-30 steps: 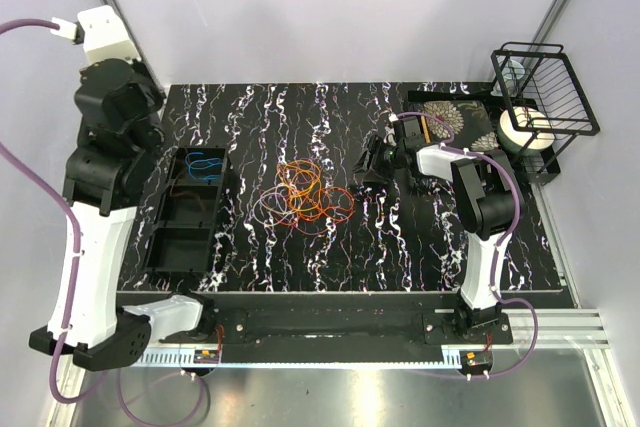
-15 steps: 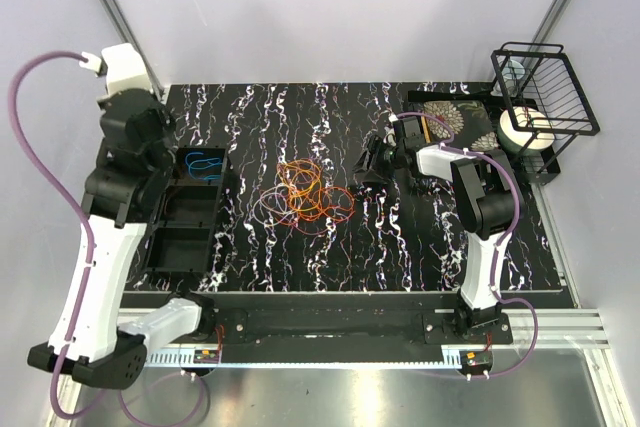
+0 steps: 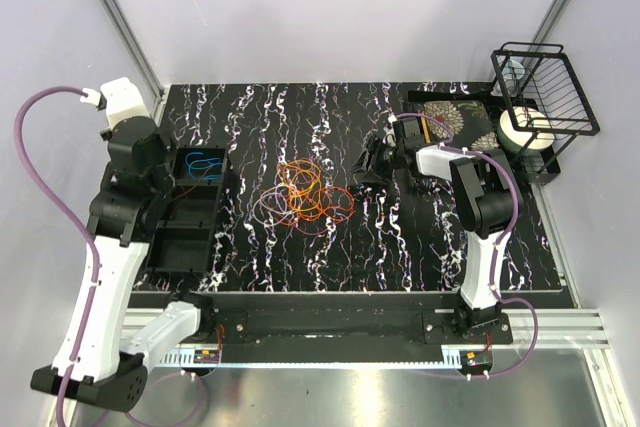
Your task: Untangle the cables
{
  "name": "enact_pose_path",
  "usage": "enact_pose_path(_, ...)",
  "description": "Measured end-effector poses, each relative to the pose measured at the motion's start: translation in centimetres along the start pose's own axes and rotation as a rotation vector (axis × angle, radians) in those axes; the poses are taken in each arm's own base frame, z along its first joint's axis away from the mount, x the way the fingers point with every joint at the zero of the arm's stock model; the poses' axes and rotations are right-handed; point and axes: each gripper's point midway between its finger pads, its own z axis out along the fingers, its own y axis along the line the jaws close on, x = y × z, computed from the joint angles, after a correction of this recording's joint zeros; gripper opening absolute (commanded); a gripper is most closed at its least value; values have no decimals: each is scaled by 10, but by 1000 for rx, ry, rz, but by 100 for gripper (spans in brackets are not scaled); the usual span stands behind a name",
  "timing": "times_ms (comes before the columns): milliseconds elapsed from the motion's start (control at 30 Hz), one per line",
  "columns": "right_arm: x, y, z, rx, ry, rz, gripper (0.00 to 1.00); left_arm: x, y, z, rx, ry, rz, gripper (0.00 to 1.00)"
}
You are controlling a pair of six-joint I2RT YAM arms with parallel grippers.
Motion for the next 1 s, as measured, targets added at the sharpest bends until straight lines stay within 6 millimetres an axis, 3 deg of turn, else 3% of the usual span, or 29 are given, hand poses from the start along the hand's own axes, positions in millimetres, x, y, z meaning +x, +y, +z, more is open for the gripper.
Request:
enact_pose_path(433, 2, 3, 2, -21, 17, 7, 59, 3, 40, -46, 11, -39, -125, 0)
enact_pose_path(700, 2, 4, 3, -35, 22, 9, 59, 38, 53, -51, -29, 21, -76, 0)
enact_pose_path(1000, 3, 6, 5, -47, 31, 11, 59, 41, 44, -48, 9, 32, -67, 0)
